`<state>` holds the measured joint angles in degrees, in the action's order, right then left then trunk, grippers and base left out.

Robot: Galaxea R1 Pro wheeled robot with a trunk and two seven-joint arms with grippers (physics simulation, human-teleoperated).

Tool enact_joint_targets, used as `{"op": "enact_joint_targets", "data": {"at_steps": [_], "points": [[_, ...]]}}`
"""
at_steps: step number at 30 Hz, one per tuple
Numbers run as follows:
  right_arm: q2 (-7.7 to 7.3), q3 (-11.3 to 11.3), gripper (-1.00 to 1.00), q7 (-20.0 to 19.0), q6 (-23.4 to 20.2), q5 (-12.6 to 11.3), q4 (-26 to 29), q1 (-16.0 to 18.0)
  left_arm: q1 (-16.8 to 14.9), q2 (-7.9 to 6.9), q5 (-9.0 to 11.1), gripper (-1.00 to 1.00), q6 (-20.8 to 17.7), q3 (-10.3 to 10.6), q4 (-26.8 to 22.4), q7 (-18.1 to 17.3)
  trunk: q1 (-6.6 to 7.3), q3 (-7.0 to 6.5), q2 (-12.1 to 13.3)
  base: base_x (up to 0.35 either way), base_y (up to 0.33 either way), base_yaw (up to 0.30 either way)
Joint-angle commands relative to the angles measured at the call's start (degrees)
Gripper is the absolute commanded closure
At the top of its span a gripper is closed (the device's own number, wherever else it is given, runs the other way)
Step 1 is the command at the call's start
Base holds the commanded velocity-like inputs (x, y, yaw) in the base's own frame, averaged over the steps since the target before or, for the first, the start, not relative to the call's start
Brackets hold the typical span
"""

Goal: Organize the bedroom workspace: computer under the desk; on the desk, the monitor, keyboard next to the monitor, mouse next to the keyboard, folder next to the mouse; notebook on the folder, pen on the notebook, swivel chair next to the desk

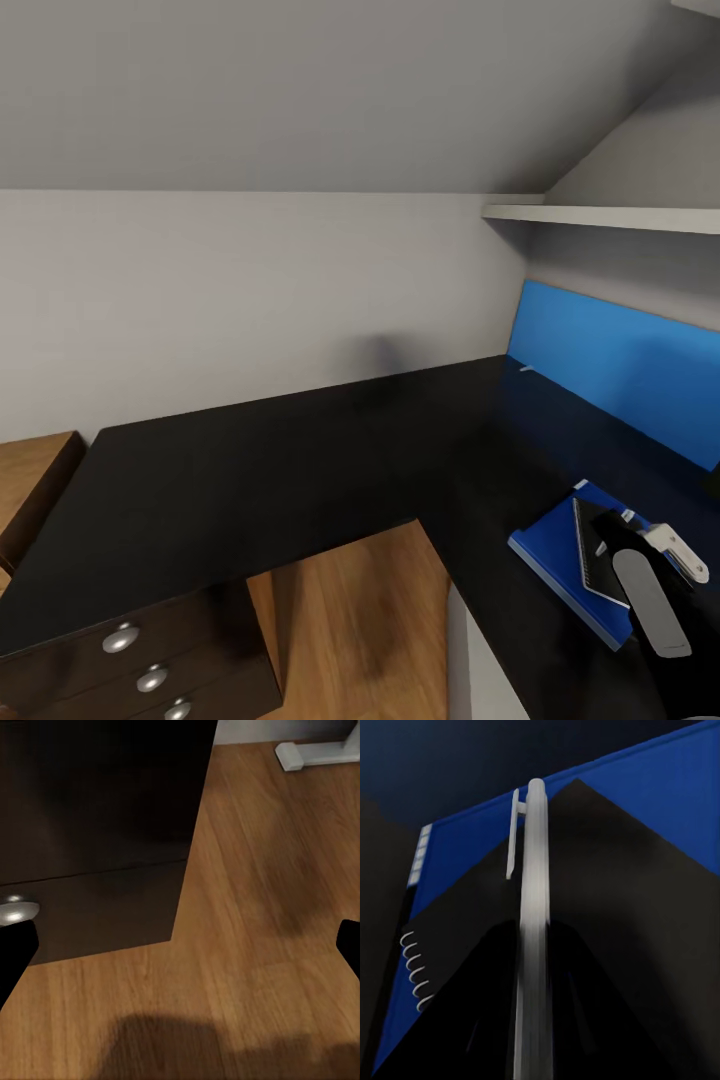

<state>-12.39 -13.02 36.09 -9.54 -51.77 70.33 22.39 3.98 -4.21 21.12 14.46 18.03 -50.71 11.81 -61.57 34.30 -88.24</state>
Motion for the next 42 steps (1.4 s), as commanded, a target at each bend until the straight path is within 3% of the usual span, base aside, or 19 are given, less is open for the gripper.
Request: {"op": "enact_joint_targets", "data": {"at_steps": [1,30,31,42], "points": [[-0.01,-0.02,1.0,0.2,-0.33,-0.2,0.09,0.03,-0.02,-0.09,0.47,-1.0,0.21,0.34,-0.07,0.45,0.0,0.05,-0.03,0.0,0.0,0.0],[-0.01,0.0,1.0,0.26,-0.31,-0.26,0.16,0.03,-0.02,-0.09,0.5,-1.0,0.21,0.34,-0.13,0.41,0.0,0.05,-0.03,0.0,0.0,0.0],[-0.01,-0.02,-1.0,0.27,-0.31,-0.26,0.16,0.03,-0.02,-0.09,0.5,-1.0,0.21,0.34,-0.12,0.41,0.0,0.05,-0.03,0.0,0.0,0.0],[0.06,0.01,-1.0,0.21,-0.31,-0.27,0.25,0.03,-0.01,-0.18,0.5,-1.0,0.24,0.31,-0.18,0.43,0.0,0.05,-0.03,0.0,0.0,0.0]]}}
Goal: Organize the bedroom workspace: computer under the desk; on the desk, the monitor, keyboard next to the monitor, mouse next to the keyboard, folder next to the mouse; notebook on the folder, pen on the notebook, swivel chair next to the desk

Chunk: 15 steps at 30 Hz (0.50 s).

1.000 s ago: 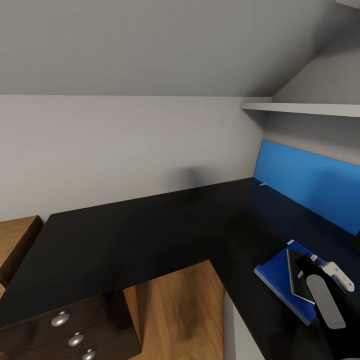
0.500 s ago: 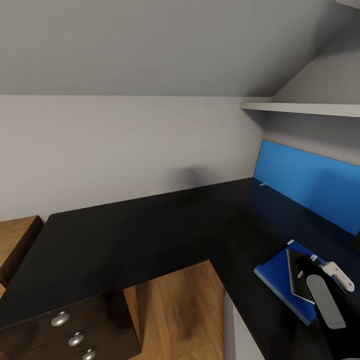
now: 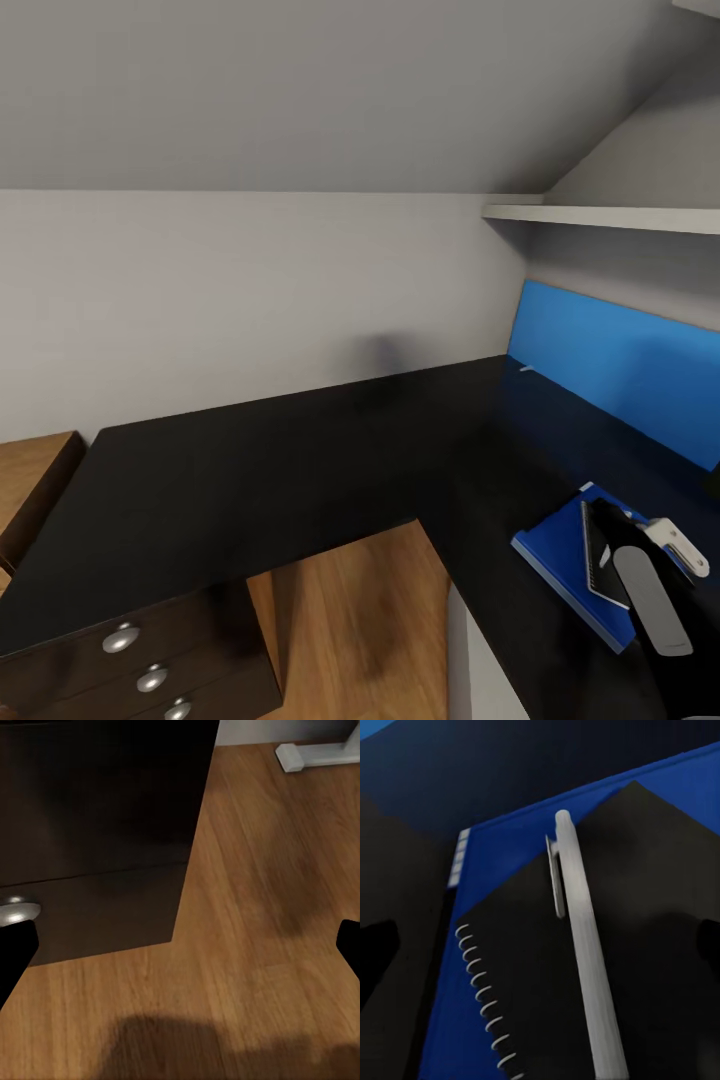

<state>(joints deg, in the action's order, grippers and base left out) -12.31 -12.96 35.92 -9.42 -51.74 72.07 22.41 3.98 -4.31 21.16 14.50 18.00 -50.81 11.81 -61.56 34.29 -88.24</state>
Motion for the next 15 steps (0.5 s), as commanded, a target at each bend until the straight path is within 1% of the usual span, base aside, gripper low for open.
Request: {"op": "enact_joint_targets", "data": {"at_steps": [1,4,8,15], "points": [[0.0,-0.02,-1.0,0.39,-0.43,-0.28,-1.39,0.0,-0.02,-0.09,0.45,-1.0,0.2,0.35,-0.08,0.47,0.0,0.05,-0.02,0.0,0.0,0.0],[0.01,0.55,-1.0,0.42,-0.36,-0.23,-0.07,0.0,-0.02,-0.09,0.46,-1.0,0.18,0.37,-0.08,0.47,0.0,0.05,-0.02,0.0,0.0,0.0],[0.08,1.19,-1.0,0.67,-0.38,-0.23,3.06,0.0,0.01,-0.09,0.46,-1.0,0.18,0.37,-0.08,0.49,0.0,0.05,-0.02,0.0,0.0,0.0],[0.09,1.39,-1.0,0.73,-0.42,-0.26,3.56,0.0,0.0,-0.03,0.46,-1.0,0.18,0.37,-0.05,0.49,0.0,0.05,-0.02,0.0,0.0,0.0]]}}
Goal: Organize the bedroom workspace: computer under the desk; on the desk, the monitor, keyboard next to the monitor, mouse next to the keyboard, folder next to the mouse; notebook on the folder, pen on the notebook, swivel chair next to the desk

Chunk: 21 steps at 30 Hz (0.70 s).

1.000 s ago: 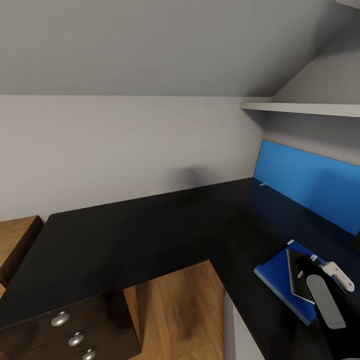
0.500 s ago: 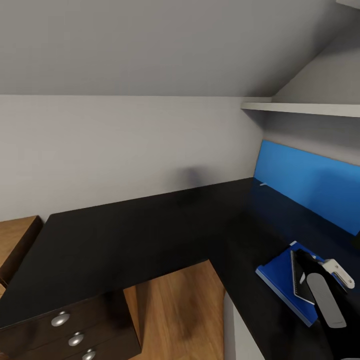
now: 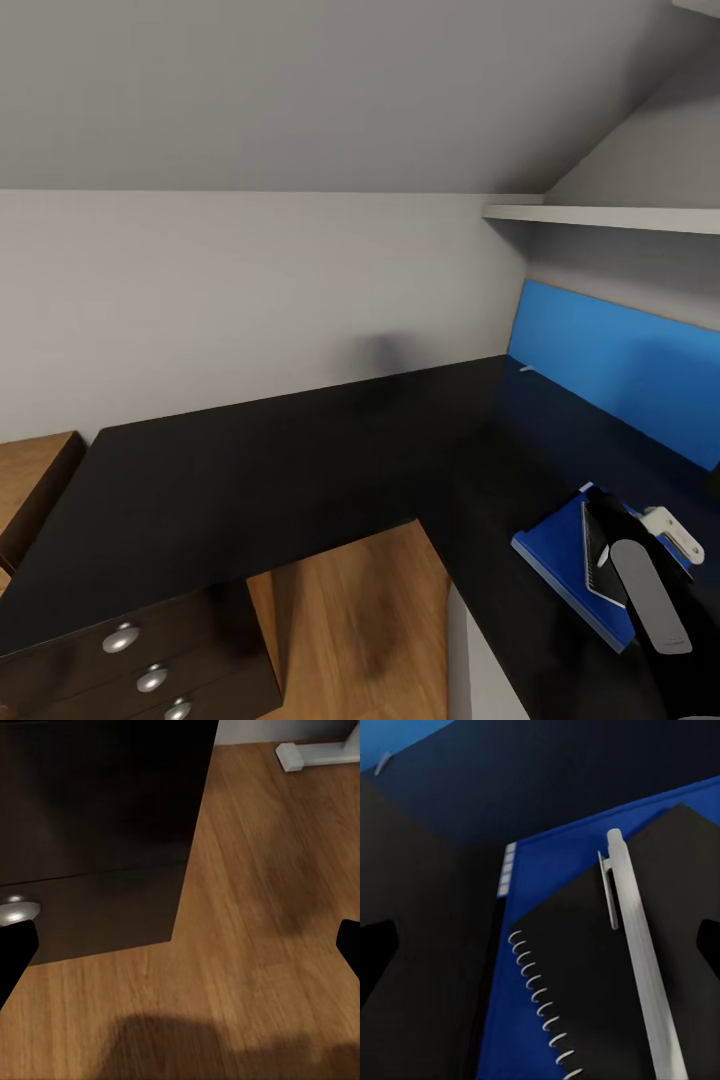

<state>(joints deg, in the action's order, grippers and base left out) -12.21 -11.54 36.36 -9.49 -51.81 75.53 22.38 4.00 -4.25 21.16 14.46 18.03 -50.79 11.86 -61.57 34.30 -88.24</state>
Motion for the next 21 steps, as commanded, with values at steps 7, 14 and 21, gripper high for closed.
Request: {"op": "enact_joint_targets", "data": {"at_steps": [7,14,21], "points": [[-0.01,0.26,-1.0,0.22,-0.35,-0.16,0.19,0.03,-0.03,-0.06,0.46,-1.0,0.21,0.34,-0.02,0.44,0.0,0.05,-0.03,0.0,0.0,0.0],[0.55,4.5,-1.0,0.54,-0.19,2.9,1.95,-0.07,-0.03,-0.06,0.46,-1.0,0.21,0.34,-0.02,0.44,0.0,0.05,-0.03,0.0,0.0,0.0],[6.44,6.62,-1.0,1.32,0.89,13.13,3.59,-0.2,-0.03,-0.06,0.42,-1.0,0.21,0.34,0.02,0.44,0.0,0.05,-0.03,0.0,0.0,0.0]]}}
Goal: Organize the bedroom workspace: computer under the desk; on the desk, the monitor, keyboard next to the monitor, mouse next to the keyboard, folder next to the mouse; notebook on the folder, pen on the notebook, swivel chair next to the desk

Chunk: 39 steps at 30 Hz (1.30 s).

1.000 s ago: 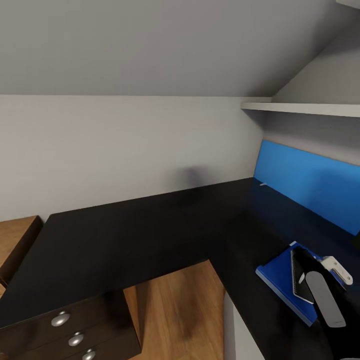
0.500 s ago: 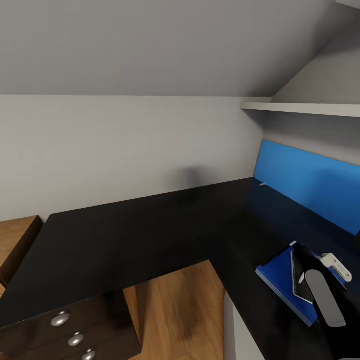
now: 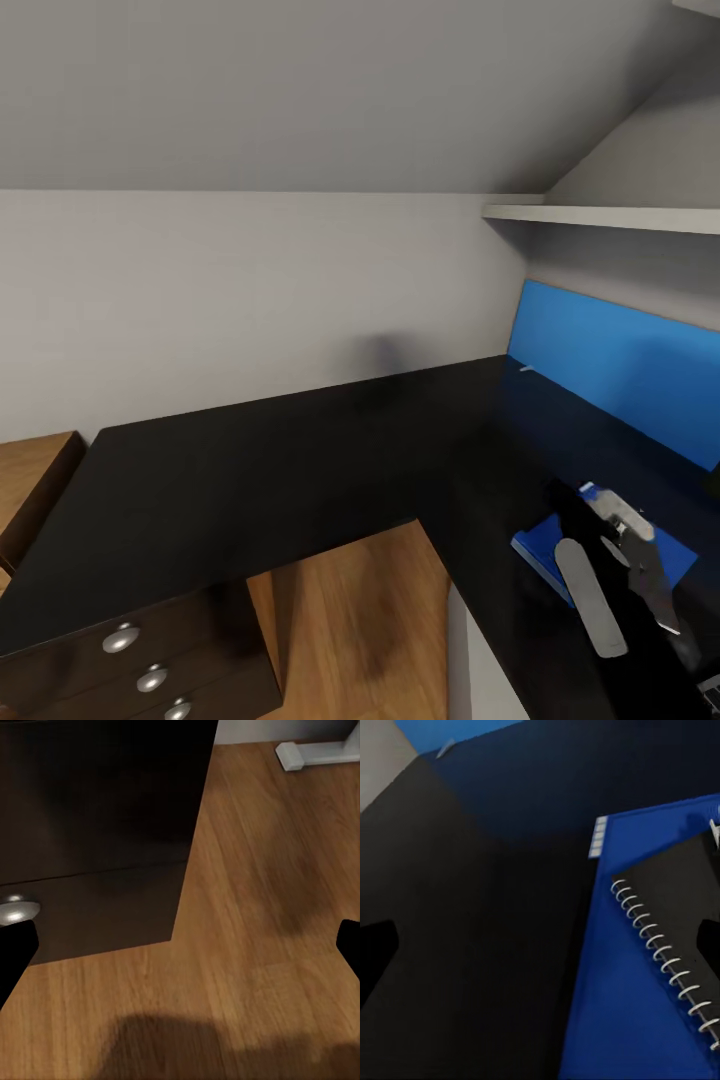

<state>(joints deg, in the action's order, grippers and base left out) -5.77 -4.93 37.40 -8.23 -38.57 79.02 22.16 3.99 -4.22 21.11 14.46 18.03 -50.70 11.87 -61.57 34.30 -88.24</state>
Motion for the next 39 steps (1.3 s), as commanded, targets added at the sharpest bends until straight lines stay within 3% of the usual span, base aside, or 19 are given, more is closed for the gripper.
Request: {"op": "enact_joint_targets", "data": {"at_steps": [1,8,9,11,12,13,19,23,24,33,39], "points": [[0.66,0.34,-1.0,0.3,-0.32,1.03,0.12,0.02,0.0,-0.09,0.45,-1.0,0.21,0.34,-0.06,0.44,0.0,0.04,-0.03,0.0,0.0,0.0],[5.15,4.56,-1.0,0.46,-0.11,9.41,-0.04,-0.07,-0.03,-0.09,0.45,-1.0,0.21,0.34,-0.04,0.44,0.0,0.04,-0.03,0.0,0.0,0.0],[6.14,5.95,-1.0,0.46,-0.1,11.68,-0.38,-0.08,-0.03,-0.09,0.44,-1.0,0.18,0.34,-0.03,0.44,0.0,0.04,-0.03,0.0,0.0,0.0],[7.02,7.53,-1.0,0.47,-0.1,13.64,-0.97,-0.08,-0.01,-0.09,0.45,-1.0,0.19,0.35,-0.03,0.44,0.0,0.04,-0.03,0.0,0.0,0.0],[8.46,11.59,-1.0,0.47,-0.11,16.36,-2.74,-0.09,-0.01,-0.09,0.43,-1.0,0.15,0.37,-0.03,0.44,0.0,0.04,-0.03,0.0,0.0,0.0],[8.88,13.93,-1.0,0.51,-0.11,17.17,-3.53,-0.09,-0.02,-0.09,0.46,-1.0,0.14,0.36,-0.03,0.44,0.0,0.04,-0.03,0.0,0.0,0.0],[9.51,21.4,-1.0,0.69,-0.36,18.32,-5.45,-0.09,-0.03,-0.09,0.44,-1.0,0.13,0.34,-0.03,0.44,0.0,0.04,-0.03,0.0,0.0,0.0],[9.91,24.87,-1.0,1.05,-0.5,18.5,-8.02,-0.1,-0.03,-0.09,0.46,-1.0,0.1,0.39,-0.02,0.41,0.0,0.04,-0.03,-0.023,0.0,0.0],[11.78,28.44,-1.0,1.34,-0.63,18.62,-12.13,0.0,-0.01,-0.09,0.49,-1.0,-0.09,0.43,0.01,0.37,0.0,0.04,-0.03,-0.242,0.0,0.0],[15.7,30.9,-1.0,0.93,-0.97,19.69,-21.92,0.25,0.0,-0.09,0.65,-1.0,-0.3,0.36,0.13,0.35,0.0,0.04,-0.03,-0.305,0.0,0.0],[15.77,32.74,-1.0,-0.07,-0.56,22.97,-29.68,0.55,0.0,-0.09,0.68,-1.0,-0.31,0.28,0.19,0.35,0.0,0.04,-0.03,-0.331,0.0,0.0]]}}
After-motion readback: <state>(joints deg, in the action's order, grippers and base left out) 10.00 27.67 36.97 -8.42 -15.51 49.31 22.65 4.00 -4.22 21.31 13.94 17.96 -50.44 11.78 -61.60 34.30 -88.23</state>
